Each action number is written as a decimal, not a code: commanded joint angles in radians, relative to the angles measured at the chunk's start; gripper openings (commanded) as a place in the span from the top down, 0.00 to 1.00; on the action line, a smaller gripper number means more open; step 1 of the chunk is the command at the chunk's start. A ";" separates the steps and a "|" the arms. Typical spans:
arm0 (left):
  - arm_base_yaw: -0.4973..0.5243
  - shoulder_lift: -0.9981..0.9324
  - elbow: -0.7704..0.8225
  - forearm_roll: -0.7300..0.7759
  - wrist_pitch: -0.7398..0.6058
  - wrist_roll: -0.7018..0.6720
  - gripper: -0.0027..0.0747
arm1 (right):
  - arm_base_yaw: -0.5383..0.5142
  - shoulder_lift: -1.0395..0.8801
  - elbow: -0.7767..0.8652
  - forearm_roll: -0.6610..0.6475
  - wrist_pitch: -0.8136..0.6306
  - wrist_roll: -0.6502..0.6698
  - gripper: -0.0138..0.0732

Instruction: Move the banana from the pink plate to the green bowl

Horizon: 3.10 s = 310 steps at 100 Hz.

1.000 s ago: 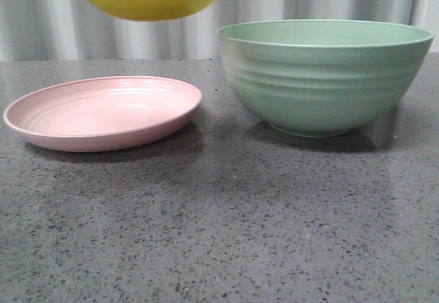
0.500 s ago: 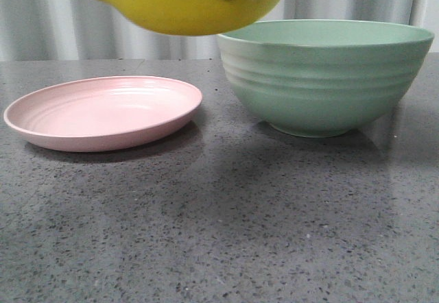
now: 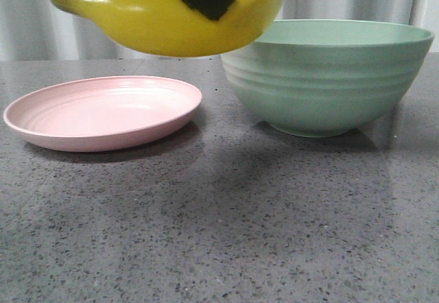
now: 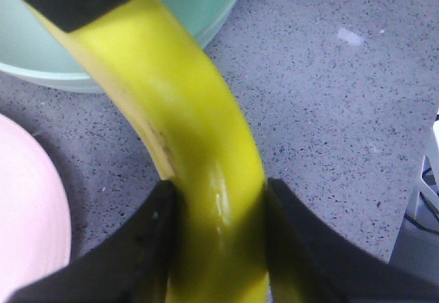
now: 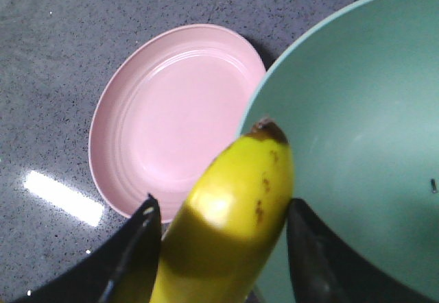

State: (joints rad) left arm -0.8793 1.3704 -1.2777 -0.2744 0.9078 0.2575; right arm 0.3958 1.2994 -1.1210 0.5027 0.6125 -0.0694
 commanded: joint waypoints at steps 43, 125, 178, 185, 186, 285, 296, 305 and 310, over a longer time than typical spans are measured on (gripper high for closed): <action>-0.008 -0.034 -0.036 -0.073 -0.077 0.011 0.98 | 0.001 -0.005 -0.032 0.016 -0.068 -0.011 0.83; -0.005 -0.049 -0.191 -0.068 0.024 -0.018 0.34 | -0.197 -0.005 -0.168 -0.027 -0.071 -0.011 0.93; -0.005 -0.049 -0.191 -0.070 0.013 -0.026 0.34 | -0.320 0.003 -0.189 -0.143 -0.113 -0.011 0.55; -0.005 -0.049 -0.191 -0.070 0.013 -0.026 0.34 | -0.320 0.014 -0.189 -0.143 -0.106 -0.011 0.41; -0.005 -0.049 -0.191 -0.070 0.013 -0.026 0.34 | -0.320 0.014 -0.189 -0.143 -0.106 -0.011 0.41; -0.005 -0.124 -0.173 0.044 -0.051 -0.151 0.99 | -0.320 -0.151 -0.090 -0.240 0.027 -0.057 0.93; -0.005 -0.195 -0.094 0.091 -0.150 -0.194 0.99 | -0.320 -0.236 0.015 -0.240 -0.044 -0.057 0.93; -0.005 -0.270 0.011 0.116 -0.248 -0.207 0.99 | -0.320 -0.324 0.122 -0.247 -0.125 -0.057 0.93; -0.005 -0.316 0.078 0.116 -0.304 -0.210 0.99 | -0.320 -0.381 0.187 -0.266 -0.172 -0.057 0.93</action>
State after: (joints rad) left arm -0.8816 1.1399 -1.2619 -0.1627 0.7526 0.0692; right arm 0.0807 1.0155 -0.9915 0.2584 0.5875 -0.1123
